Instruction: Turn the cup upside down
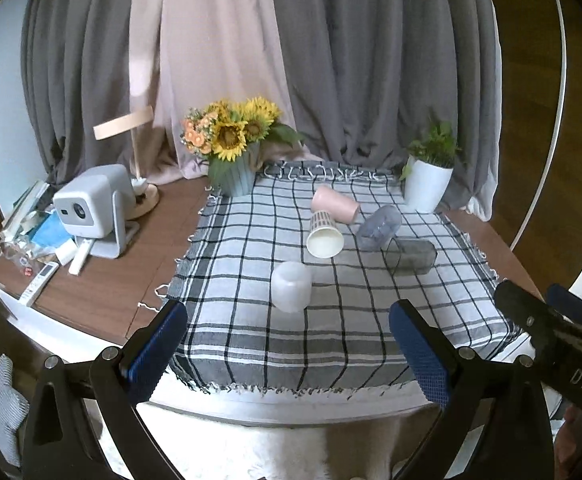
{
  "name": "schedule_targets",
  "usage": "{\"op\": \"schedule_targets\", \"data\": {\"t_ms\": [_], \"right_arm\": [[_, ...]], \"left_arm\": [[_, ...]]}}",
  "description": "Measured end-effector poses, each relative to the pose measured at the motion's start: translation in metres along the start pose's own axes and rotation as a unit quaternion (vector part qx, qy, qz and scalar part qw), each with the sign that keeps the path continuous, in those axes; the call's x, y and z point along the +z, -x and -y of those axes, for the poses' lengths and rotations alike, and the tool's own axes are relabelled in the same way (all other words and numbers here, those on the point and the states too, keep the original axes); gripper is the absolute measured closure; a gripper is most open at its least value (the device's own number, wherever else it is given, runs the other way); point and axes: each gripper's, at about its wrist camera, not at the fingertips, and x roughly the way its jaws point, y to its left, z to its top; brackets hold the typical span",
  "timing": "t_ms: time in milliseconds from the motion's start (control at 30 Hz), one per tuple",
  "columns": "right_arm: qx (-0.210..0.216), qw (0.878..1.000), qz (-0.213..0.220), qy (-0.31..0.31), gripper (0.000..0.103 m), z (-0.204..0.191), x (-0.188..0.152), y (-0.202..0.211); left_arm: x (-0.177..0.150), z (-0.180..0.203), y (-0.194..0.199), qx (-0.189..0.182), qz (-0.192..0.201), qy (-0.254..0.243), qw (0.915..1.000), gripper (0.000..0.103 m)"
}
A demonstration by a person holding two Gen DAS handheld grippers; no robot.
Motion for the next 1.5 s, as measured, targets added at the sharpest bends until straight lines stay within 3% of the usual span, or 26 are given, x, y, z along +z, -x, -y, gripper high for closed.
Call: {"op": "schedule_targets", "data": {"t_ms": [267,867,1500], "right_arm": [[0.017,1.0,-0.004,-0.004,0.014,0.008,-0.004,0.009],[0.004,1.0,0.024,-0.006,0.01,0.005,-0.008,0.033],[-0.001,1.0,0.019,-0.014,0.01,0.008,-0.012,0.037]], "left_arm": [[-0.002,0.003,0.015,0.002,0.009,0.01,0.9999,0.0],[-0.004,0.002,0.022,-0.005,0.011,0.019,0.9997,0.0],[-0.006,-0.001,0.036,-0.004,0.021,0.015,0.9996,0.0]]}}
